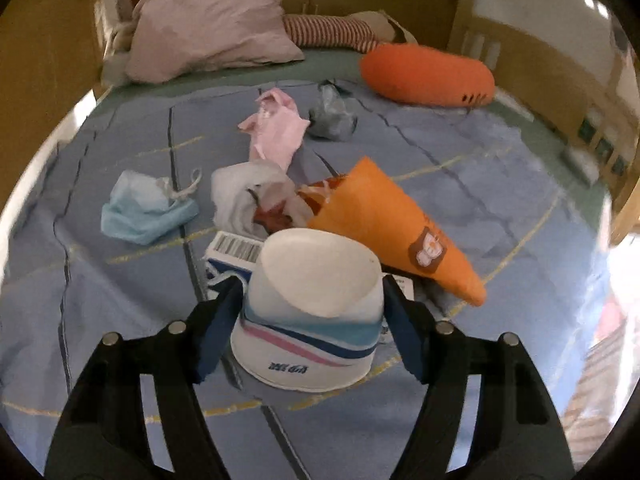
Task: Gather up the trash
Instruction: 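Grasp the white paper cup with the left tool while the right tool grasps the white box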
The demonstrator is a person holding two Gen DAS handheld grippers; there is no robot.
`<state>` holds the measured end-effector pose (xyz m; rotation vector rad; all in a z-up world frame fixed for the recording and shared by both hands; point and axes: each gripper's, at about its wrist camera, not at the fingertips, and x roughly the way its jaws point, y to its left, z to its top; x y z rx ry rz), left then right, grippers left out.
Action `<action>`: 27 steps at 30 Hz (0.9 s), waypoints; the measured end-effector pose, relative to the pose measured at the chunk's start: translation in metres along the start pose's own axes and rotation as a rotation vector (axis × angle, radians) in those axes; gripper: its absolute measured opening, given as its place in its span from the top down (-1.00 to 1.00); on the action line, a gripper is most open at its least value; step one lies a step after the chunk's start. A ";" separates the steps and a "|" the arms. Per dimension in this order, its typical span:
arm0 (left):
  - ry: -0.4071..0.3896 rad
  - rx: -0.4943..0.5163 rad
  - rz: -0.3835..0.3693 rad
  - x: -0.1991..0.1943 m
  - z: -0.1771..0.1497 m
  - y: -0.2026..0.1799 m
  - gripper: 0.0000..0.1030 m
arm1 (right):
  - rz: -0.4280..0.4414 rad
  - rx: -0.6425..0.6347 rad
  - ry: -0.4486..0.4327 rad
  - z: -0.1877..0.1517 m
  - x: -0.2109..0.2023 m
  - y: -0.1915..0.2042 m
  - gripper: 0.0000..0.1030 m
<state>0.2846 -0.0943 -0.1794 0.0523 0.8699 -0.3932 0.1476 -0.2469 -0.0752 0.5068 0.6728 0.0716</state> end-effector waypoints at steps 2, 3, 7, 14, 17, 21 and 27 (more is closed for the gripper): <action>-0.017 -0.009 -0.002 -0.026 0.006 0.013 -0.35 | 0.002 0.001 0.063 0.005 0.020 -0.005 -0.72; -0.035 -0.011 0.003 -0.039 0.010 0.018 -0.34 | 0.007 -0.004 0.093 0.005 0.026 -0.006 -0.72; -0.212 -0.044 0.058 -0.145 0.023 0.059 -0.35 | 0.022 -0.074 0.239 0.005 0.065 0.001 -0.72; -0.339 -0.256 0.044 -0.226 -0.023 0.114 -0.38 | -0.015 -0.342 0.497 -0.006 0.171 0.027 -0.60; -0.314 -0.267 0.032 -0.226 -0.033 0.116 -0.37 | -0.067 -0.312 0.486 -0.002 0.191 0.014 -0.60; -0.280 -0.199 0.074 -0.216 -0.031 0.102 -0.37 | -0.092 -0.381 0.468 -0.002 0.212 0.011 -0.51; -0.233 -0.218 0.045 -0.202 -0.028 0.105 -0.38 | -0.005 -0.421 0.569 -0.020 0.207 0.015 0.41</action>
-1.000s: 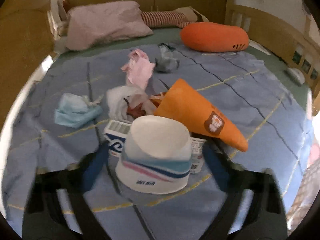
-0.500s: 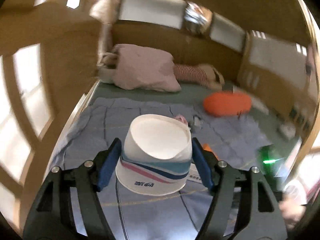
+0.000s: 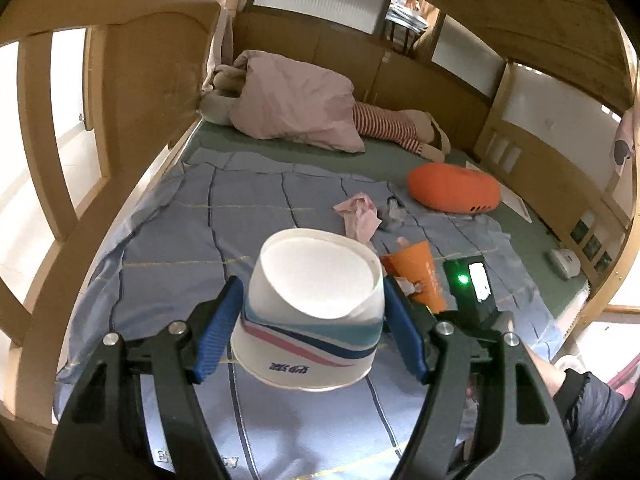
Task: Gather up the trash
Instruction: 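Grasp the white paper cup with the left tool while the right tool grasps the white box, then carry the paper cup in the left tool and the box in the right tool toward the wastebasket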
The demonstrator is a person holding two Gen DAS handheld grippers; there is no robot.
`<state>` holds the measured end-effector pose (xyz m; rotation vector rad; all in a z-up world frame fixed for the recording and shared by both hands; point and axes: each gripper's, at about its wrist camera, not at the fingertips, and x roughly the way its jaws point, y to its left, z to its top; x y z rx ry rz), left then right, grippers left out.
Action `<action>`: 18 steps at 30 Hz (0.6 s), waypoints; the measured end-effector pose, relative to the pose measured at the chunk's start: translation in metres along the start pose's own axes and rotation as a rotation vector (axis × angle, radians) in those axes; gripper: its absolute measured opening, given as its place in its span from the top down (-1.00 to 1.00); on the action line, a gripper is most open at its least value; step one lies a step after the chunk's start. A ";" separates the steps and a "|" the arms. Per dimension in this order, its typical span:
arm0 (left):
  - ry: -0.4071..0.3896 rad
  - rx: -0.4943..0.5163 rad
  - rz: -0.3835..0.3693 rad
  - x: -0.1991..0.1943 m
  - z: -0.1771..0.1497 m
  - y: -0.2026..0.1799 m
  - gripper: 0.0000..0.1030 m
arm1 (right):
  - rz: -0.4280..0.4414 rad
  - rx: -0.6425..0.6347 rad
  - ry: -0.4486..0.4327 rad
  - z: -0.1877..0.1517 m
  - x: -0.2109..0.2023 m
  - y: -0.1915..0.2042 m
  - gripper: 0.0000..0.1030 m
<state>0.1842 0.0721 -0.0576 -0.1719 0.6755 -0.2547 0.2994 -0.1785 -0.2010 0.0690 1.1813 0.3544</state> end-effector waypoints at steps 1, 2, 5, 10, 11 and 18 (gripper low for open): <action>0.000 -0.001 0.002 0.000 0.000 0.000 -0.38 | 0.012 -0.013 -0.004 -0.003 -0.004 0.004 0.49; 0.001 -0.003 0.001 0.001 0.000 0.000 -0.38 | 0.020 -0.033 -0.013 -0.006 -0.012 0.011 0.52; 0.005 0.001 0.008 -0.001 -0.002 -0.002 -0.38 | 0.032 -0.062 -0.074 -0.014 -0.044 0.032 0.60; 0.002 0.044 0.036 -0.009 -0.006 -0.012 -0.38 | 0.072 -0.053 -0.201 -0.044 -0.104 0.058 0.60; 0.006 0.051 0.043 -0.009 -0.008 -0.013 -0.38 | 0.073 -0.046 -0.243 -0.054 -0.120 0.062 0.60; 0.019 0.059 0.050 -0.021 -0.023 -0.026 -0.38 | 0.048 0.062 -0.521 -0.098 -0.190 0.074 0.60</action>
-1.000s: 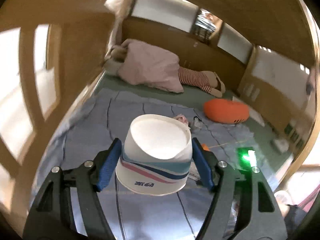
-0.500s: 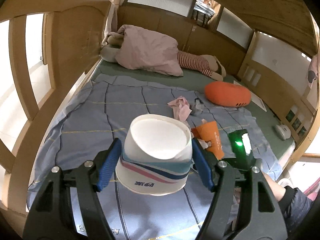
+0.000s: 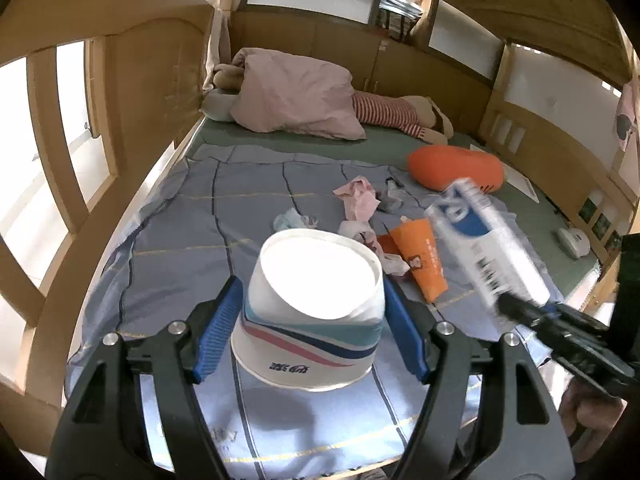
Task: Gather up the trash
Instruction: 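Carry the paper cup in the left tool and the box in the right tool toward the wastebasket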
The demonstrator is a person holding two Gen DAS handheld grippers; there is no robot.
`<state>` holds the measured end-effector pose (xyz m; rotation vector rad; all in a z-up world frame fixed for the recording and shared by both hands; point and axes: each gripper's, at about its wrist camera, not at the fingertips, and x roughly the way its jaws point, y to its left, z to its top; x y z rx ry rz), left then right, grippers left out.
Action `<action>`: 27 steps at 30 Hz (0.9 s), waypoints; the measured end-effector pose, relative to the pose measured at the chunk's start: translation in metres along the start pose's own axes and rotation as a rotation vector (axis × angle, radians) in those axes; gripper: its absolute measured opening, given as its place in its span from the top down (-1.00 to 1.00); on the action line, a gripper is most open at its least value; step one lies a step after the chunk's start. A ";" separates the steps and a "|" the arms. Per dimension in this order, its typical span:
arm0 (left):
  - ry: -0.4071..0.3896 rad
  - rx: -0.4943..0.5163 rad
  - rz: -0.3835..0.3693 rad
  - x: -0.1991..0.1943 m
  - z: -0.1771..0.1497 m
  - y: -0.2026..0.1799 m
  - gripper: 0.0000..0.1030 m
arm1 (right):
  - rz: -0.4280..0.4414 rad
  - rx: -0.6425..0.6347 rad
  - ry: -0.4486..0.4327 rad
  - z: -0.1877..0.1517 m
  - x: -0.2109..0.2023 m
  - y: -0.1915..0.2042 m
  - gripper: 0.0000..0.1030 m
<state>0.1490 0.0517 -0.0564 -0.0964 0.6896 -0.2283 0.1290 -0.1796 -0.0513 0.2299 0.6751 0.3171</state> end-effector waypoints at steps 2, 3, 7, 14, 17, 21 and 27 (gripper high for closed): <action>-0.009 0.020 0.019 -0.006 -0.004 -0.008 -0.38 | -0.027 -0.015 -0.033 -0.001 -0.010 0.005 0.60; -0.010 0.032 0.032 -0.008 -0.007 -0.012 -0.38 | -0.038 -0.025 -0.043 0.000 -0.015 0.007 0.60; -0.020 0.048 0.068 -0.016 -0.015 -0.021 -0.38 | -0.031 -0.034 -0.044 -0.004 -0.023 0.010 0.60; -0.024 0.064 0.075 -0.026 -0.022 -0.028 -0.38 | -0.030 -0.023 -0.048 -0.003 -0.032 0.003 0.60; -0.036 0.065 0.075 -0.029 -0.020 -0.026 -0.38 | -0.033 -0.017 -0.047 0.000 -0.031 0.001 0.60; -0.041 0.063 0.077 -0.029 -0.019 -0.025 -0.38 | -0.028 0.000 -0.033 0.000 -0.026 0.001 0.59; -0.042 0.062 0.080 -0.029 -0.019 -0.025 -0.38 | -0.029 -0.003 -0.040 -0.001 -0.025 0.002 0.60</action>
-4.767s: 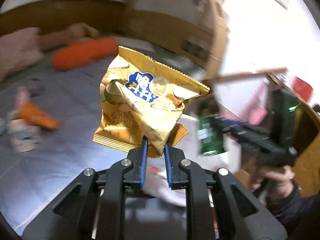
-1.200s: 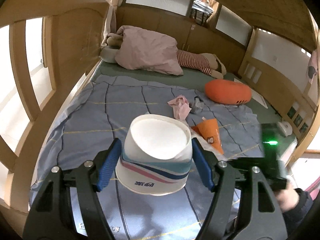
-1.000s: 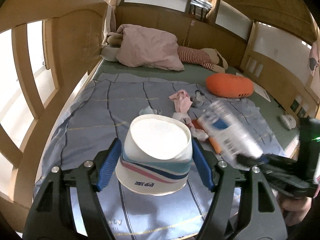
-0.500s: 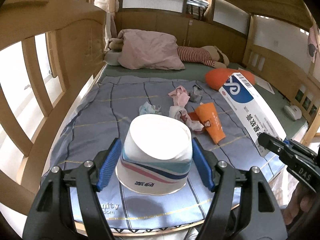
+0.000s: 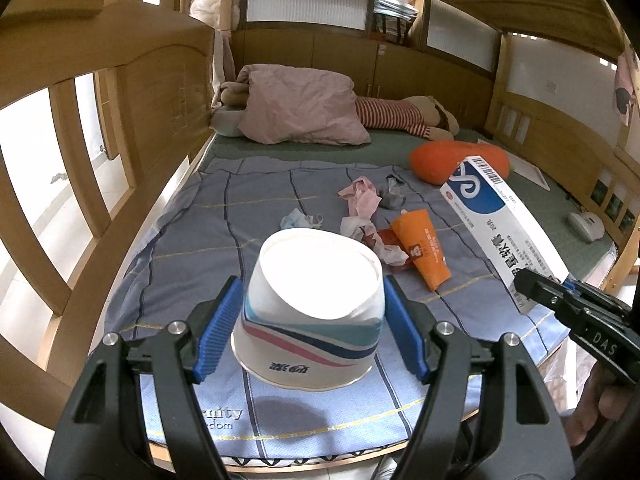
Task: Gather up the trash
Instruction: 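Carry the paper cup in the left tool and the box in the right tool toward the wastebasket, then open both tools over the wastebasket to drop the box and paper cup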
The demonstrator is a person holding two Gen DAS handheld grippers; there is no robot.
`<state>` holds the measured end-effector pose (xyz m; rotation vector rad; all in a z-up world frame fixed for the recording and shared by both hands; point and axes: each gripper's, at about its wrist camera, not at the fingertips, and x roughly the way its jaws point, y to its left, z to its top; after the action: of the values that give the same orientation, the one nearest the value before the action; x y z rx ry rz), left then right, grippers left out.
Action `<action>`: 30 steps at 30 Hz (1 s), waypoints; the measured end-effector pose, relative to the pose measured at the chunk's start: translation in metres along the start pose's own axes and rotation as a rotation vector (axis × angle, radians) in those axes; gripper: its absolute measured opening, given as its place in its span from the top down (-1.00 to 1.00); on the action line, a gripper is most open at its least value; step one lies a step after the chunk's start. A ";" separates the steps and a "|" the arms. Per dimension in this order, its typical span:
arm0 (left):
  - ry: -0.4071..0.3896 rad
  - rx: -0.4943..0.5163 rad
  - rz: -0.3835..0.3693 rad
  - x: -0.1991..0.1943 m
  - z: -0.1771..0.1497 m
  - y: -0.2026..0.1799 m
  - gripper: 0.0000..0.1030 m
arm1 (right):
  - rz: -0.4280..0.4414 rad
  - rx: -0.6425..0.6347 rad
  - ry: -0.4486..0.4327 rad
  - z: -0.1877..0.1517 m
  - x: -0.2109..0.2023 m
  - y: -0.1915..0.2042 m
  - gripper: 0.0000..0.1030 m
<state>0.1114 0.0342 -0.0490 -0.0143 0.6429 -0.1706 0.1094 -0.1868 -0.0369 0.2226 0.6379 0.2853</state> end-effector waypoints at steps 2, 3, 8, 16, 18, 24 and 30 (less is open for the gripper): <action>-0.001 0.001 0.000 0.001 0.000 0.001 -0.38 | 0.006 0.010 -0.011 0.000 -0.002 -0.002 0.60; -0.001 0.001 0.000 0.001 0.000 0.001 -0.38 | 0.011 0.015 -0.016 0.000 -0.003 -0.004 0.60; -0.006 0.017 -0.007 0.001 -0.002 -0.003 -0.38 | 0.059 0.071 -0.040 -0.001 -0.027 -0.019 0.60; -0.017 0.068 -0.071 0.003 -0.004 -0.025 -0.38 | -0.078 0.076 -0.105 -0.019 -0.164 -0.075 0.59; -0.021 0.094 -0.104 0.003 -0.004 -0.040 -0.38 | -0.154 0.084 -0.081 -0.039 -0.194 -0.097 0.59; -0.034 0.225 -0.319 -0.017 -0.004 -0.129 -0.38 | -0.299 0.124 0.162 -0.114 -0.225 -0.160 0.14; 0.092 0.374 -0.631 -0.032 -0.032 -0.269 -0.38 | -0.473 0.138 0.054 -0.097 -0.263 -0.176 -0.38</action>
<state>0.0254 -0.2241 -0.0376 0.1531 0.6742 -0.9024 -0.1183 -0.4271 -0.0189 0.1894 0.7443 -0.2091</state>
